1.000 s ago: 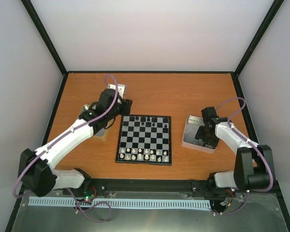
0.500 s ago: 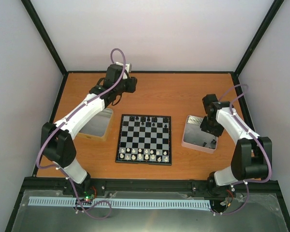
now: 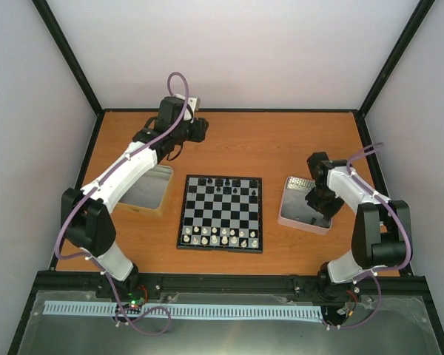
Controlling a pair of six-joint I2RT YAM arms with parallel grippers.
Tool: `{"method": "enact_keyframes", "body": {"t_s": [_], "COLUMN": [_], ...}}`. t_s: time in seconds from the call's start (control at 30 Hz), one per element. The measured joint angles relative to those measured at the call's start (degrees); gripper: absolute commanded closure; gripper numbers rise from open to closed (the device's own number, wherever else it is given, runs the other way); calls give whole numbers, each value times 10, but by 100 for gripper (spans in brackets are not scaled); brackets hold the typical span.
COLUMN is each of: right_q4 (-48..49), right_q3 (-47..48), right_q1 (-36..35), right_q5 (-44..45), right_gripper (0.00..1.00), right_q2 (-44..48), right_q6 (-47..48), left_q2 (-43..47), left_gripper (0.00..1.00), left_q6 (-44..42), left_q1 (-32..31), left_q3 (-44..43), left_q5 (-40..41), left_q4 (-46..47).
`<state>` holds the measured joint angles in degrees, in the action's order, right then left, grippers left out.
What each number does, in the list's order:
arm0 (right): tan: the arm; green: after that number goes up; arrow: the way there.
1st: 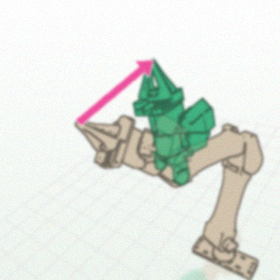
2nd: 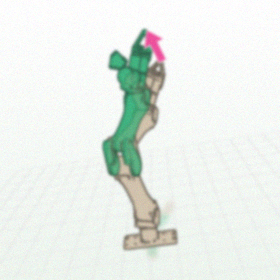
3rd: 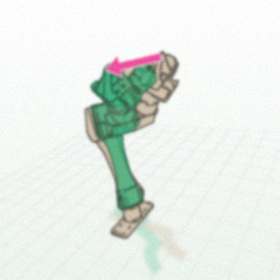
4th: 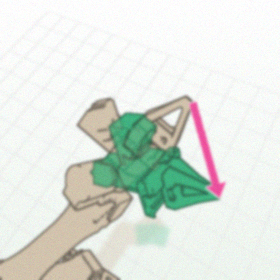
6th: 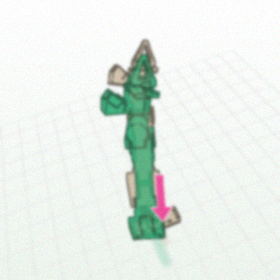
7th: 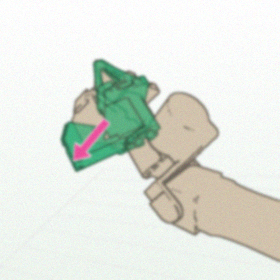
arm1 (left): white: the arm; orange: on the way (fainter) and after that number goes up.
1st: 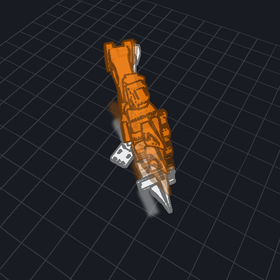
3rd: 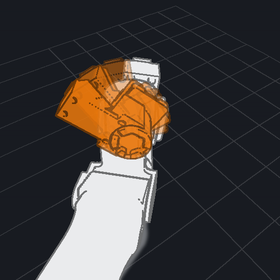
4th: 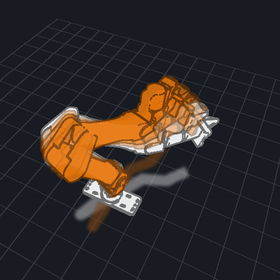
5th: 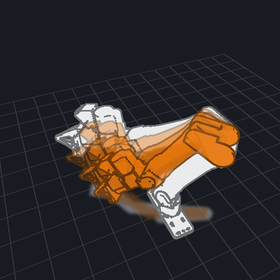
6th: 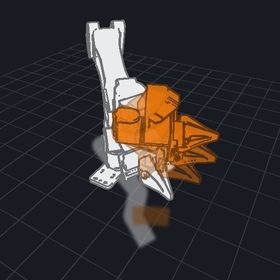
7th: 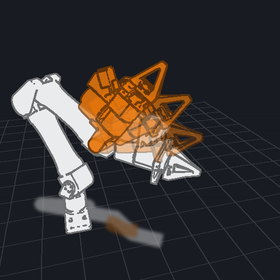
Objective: Set up the chess pieces on the board
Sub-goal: Pick up the chess piece from the storage box.
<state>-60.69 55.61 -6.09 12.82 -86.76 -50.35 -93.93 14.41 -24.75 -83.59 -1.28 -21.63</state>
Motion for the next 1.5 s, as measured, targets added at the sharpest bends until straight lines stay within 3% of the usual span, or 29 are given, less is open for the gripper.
{"method": "enact_keyframes", "body": {"t_s": [0.5, 0.83, 1.5], "right_q4": [37, 47, 119], "right_q3": [-40, -47, -66], "right_q1": [16, 57, 116], "right_q5": [-7, 8, 19], "right_gripper": [52, 51, 59], "right_q2": [-12, -16, 33], "right_q6": [-77, -73, -75], "left_q2": [16, 16, 46], "left_gripper": [52, 51, 51], "left_q6": [-6, -10, -10], "left_q1": [0, 0, 0], "left_q3": [0, 0, 36], "left_q5": [-20, -20, -20], "left_q4": [1, 1, 2]}}
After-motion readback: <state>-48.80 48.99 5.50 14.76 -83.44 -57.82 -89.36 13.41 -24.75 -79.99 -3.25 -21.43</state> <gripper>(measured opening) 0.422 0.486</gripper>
